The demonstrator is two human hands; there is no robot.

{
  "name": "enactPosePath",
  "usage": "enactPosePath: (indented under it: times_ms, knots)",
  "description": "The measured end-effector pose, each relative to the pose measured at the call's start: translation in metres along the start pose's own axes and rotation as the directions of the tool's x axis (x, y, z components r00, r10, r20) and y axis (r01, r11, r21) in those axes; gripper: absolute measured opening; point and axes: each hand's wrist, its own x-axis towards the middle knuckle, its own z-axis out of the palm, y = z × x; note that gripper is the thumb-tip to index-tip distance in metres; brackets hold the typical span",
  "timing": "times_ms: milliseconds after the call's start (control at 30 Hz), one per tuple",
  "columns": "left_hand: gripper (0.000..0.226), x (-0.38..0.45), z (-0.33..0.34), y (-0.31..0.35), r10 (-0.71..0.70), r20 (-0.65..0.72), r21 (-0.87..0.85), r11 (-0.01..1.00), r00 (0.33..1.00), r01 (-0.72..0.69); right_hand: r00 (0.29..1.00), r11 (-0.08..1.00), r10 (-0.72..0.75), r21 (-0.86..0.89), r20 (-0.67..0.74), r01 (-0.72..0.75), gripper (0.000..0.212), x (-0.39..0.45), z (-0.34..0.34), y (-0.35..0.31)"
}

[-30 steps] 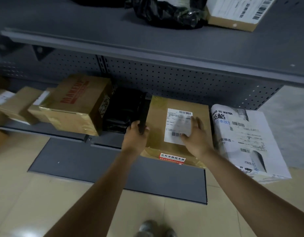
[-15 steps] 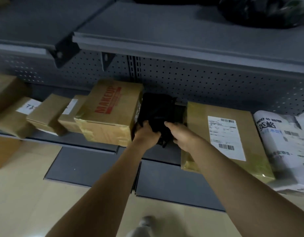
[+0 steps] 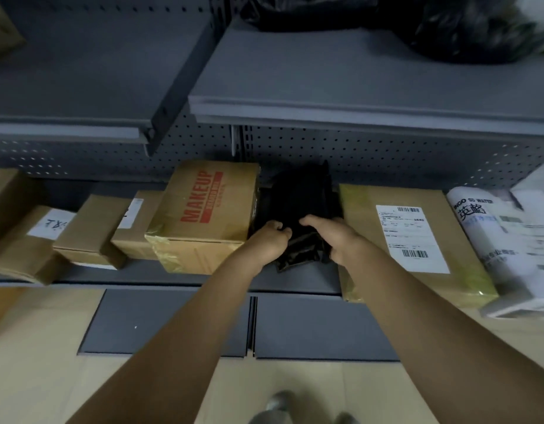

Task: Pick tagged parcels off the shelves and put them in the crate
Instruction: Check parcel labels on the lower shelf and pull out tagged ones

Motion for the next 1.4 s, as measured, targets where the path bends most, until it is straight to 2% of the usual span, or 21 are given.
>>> enactPosePath:
  times_ms: [67,100,167,233,333,367,400,467,500,600,667,767,833,933,1000,1067,1167,1267,1333,1400]
  knots:
    - [0.056,-0.006,-0.003,0.012,0.020,-0.019,-0.080,0.997,1.000,-0.021,0.975,0.975,-0.196,-0.129,-0.103,0.182,0.056,-0.014,-0.002,-0.006]
    - [0.057,-0.008,-0.003,0.018,0.024,-0.018,-0.166,0.986,1.000,-0.026,0.940,0.934,-0.313,-0.225,-0.133,0.279,0.051,-0.021,-0.003,-0.006]
    - [0.060,-0.014,-0.001,0.031,0.027,0.041,-0.415,0.910,0.999,-0.007,0.867,0.826,-0.487,-0.378,-0.107,0.418,0.055,-0.039,-0.004,-0.005]
    - [0.062,-0.016,0.003,0.040,0.035,0.044,-0.586,0.811,0.998,-0.003,0.809,0.720,-0.587,-0.460,-0.005,0.519,0.058,-0.059,-0.001,0.001]
    - [0.052,-0.014,0.005,0.036,0.043,-0.088,-0.640,0.763,0.995,-0.089,0.733,0.564,-0.664,-0.545,0.148,0.620,0.071,-0.073,0.002,0.014]
    - [0.047,-0.013,0.005,0.032,0.037,-0.130,-0.653,0.749,0.991,-0.113,0.717,0.541,-0.673,-0.540,0.182,0.645,0.067,-0.075,-0.001,0.016]
    - [0.045,-0.013,0.003,0.028,0.031,-0.154,-0.661,0.740,0.988,-0.126,0.720,0.569,-0.666,-0.492,0.194,0.659,0.056,-0.079,-0.006,0.015]
    - [0.047,-0.013,0.001,0.021,0.025,-0.141,-0.670,0.733,0.990,-0.115,0.744,0.655,-0.647,-0.376,0.170,0.655,0.034,-0.082,-0.018,0.013]
    - [0.047,-0.014,0.000,0.019,0.023,-0.115,-0.681,0.726,0.993,-0.096,0.759,0.685,-0.639,-0.355,0.125,0.636,0.031,-0.079,-0.026,0.013]
    - [0.044,-0.021,-0.004,0.013,0.031,-0.044,-0.728,0.683,0.999,-0.053,0.848,0.788,-0.529,-0.367,0.003,0.493,0.053,-0.072,-0.046,0.013]
    - [0.046,-0.028,-0.005,0.009,0.053,0.001,-0.748,0.663,0.999,-0.035,0.932,0.890,-0.359,-0.280,0.059,0.361,0.062,-0.074,-0.052,0.015]
    - [0.042,-0.035,-0.005,0.005,0.045,0.050,-0.756,0.655,0.998,0.009,0.956,0.980,-0.198,0.007,0.215,0.201,0.066,-0.075,-0.049,0.020]
    - [0.043,-0.036,-0.003,0.005,0.031,0.055,-0.750,0.661,0.998,0.021,0.952,0.973,-0.224,0.110,0.210,0.204,0.067,-0.072,-0.046,0.025]
    - [0.030,-0.036,0.002,0.003,0.054,0.026,-0.687,0.727,0.998,-0.021,0.940,0.944,-0.317,0.136,0.126,0.300,0.051,-0.065,-0.044,0.028]
    - [0.023,-0.036,0.005,0.000,0.075,-0.002,-0.625,0.778,0.997,-0.059,0.937,0.939,-0.335,0.118,0.100,0.323,0.045,-0.060,-0.042,0.031]
    - [0.029,-0.033,0.006,-0.005,0.089,-0.026,-0.602,0.793,0.996,-0.087,0.942,0.946,-0.324,0.051,0.088,0.321,0.041,-0.054,-0.041,0.034]
    - [0.041,-0.023,0.009,-0.013,0.087,-0.123,-0.544,0.827,0.989,-0.141,0.947,0.932,-0.318,-0.165,0.051,0.322,0.053,-0.050,-0.037,0.036]
    - [0.054,-0.014,0.015,-0.012,0.070,-0.225,-0.460,0.871,0.972,-0.170,0.929,0.876,-0.370,-0.334,0.001,0.349,0.048,-0.041,-0.030,0.033]
    - [0.066,-0.006,0.018,-0.006,0.070,-0.287,-0.369,0.912,0.955,-0.178,0.908,0.796,-0.415,-0.507,-0.059,0.331,0.052,-0.029,-0.026,0.026]
    - [0.068,0.005,0.019,0.002,0.091,-0.328,-0.271,0.944,0.940,-0.186,0.910,0.771,-0.411,-0.555,-0.062,0.311,0.043,-0.014,-0.023,0.015]
